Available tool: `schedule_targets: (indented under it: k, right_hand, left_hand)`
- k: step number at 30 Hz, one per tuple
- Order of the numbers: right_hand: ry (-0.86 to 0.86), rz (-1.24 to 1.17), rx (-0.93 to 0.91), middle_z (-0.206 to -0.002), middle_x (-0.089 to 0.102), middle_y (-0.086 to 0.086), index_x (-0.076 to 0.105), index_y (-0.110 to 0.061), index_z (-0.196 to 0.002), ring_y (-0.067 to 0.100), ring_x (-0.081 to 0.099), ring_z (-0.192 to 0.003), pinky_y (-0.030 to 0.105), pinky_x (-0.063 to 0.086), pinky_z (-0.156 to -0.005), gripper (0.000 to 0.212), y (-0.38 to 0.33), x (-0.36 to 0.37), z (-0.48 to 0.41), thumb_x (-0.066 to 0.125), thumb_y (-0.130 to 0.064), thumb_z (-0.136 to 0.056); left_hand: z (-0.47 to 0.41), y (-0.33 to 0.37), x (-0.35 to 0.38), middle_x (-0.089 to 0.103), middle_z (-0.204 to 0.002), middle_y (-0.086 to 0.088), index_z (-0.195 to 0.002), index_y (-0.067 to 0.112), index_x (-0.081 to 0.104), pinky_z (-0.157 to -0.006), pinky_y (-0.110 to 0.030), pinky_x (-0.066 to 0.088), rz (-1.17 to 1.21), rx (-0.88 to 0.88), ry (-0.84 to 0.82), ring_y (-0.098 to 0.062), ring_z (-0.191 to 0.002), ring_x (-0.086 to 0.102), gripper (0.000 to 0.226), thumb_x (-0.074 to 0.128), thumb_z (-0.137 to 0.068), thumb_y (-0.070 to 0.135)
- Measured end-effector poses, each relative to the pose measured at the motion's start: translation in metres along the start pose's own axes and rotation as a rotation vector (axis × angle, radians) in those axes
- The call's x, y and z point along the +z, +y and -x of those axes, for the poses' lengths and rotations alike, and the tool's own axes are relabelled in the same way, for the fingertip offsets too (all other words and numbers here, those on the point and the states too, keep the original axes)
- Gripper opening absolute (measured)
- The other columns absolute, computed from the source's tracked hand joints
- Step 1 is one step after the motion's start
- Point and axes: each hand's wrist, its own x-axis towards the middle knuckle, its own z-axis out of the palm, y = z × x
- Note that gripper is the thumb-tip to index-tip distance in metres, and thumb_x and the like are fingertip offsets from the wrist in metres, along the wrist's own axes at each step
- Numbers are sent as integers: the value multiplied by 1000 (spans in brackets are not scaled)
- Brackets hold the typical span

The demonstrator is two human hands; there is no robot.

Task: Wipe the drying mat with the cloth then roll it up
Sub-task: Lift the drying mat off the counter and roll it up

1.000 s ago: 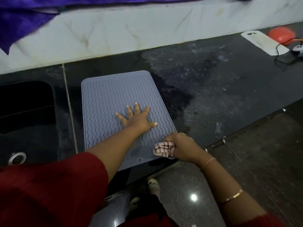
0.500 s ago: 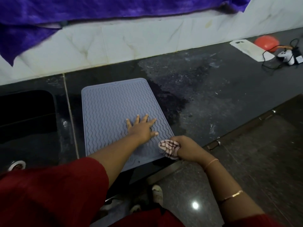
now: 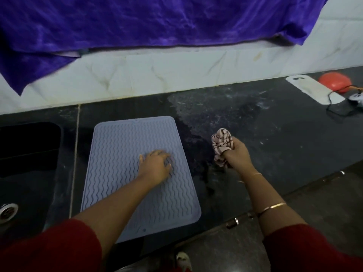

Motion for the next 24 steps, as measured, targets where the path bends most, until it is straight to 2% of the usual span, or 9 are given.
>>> schedule_targets:
  k: [2,4,6,8,11,14,18,21,24]
  right_hand:
    - [55,420,-145,-109,66,8,63,-24,-105,22,62,-95,30,55,-79,21,2,-2,-29,59,-17,-86]
    - [55,762,-227,-140,43,11,51,-29,-127,31,45,-124,52,38,-101,44,8,-1,-53,57,-18,-85]
    - [-134,980,-195,-156,12,11,30,-37,-140,31,17,-142,63,19,-108,64,17,6,-63,53,-15,-85]
    - [-398,1112,-90,-158,-11,7,7,-40,-145,29,-9,-146,71,6,-107,77,30,16,-64,48,-13,-86]
    - [-496,1109,3,-156,-21,8,-3,-39,-145,31,-21,-143,74,-3,-106,79,37,21,-68,44,-14,-87]
    - [-454,1131,5,-156,-21,12,-2,-38,-145,32,-23,-143,72,-10,-105,80,30,26,-66,43,-14,-84]
    - [-226,1077,-276,-157,-9,17,9,-28,-146,33,-18,-144,66,-11,-108,83,22,57,-35,53,-14,-77]
    - [-382,966,-447,-157,7,16,25,-23,-143,32,-3,-146,57,-5,-114,68,18,85,1,53,-16,-81]
    - [-609,886,-532,-139,38,11,48,-20,-130,29,32,-133,44,27,-113,46,19,101,35,50,-18,-84]
  left_hand:
    - [-2,-2,-5,34,-150,0,-135,26,47,-117,-48,6,41,-44,59,-18,-137,31,41,48,-95,32]
    - [-3,-7,-9,36,-149,-3,-135,22,49,-116,-42,15,81,-77,108,-20,-134,35,41,49,-95,28]
    - [-1,-14,-11,41,-145,-6,-133,16,52,-111,-33,28,141,-97,140,-21,-129,42,40,51,-94,19]
    - [2,-22,-11,47,-139,-8,-131,11,54,-105,-27,36,186,-126,162,-22,-123,47,39,52,-93,12]
    - [15,-32,-6,51,-134,-10,-128,8,56,-99,-26,40,215,-182,176,-23,-114,53,37,54,-92,9]
    - [28,-36,2,52,-132,-10,-125,8,59,-97,-20,36,214,-217,183,-21,-116,51,34,55,-92,10]
    - [44,-41,2,50,-136,-9,-126,8,58,-101,-23,35,209,-253,213,-21,-120,49,35,55,-91,12]
    - [58,-49,-5,49,-136,-6,-125,10,58,-99,-23,37,189,-258,235,-19,-117,52,34,56,-92,16]
    - [78,-65,-17,50,-130,-2,-124,17,59,-95,-21,38,165,-220,135,-16,-113,52,38,64,-87,21]
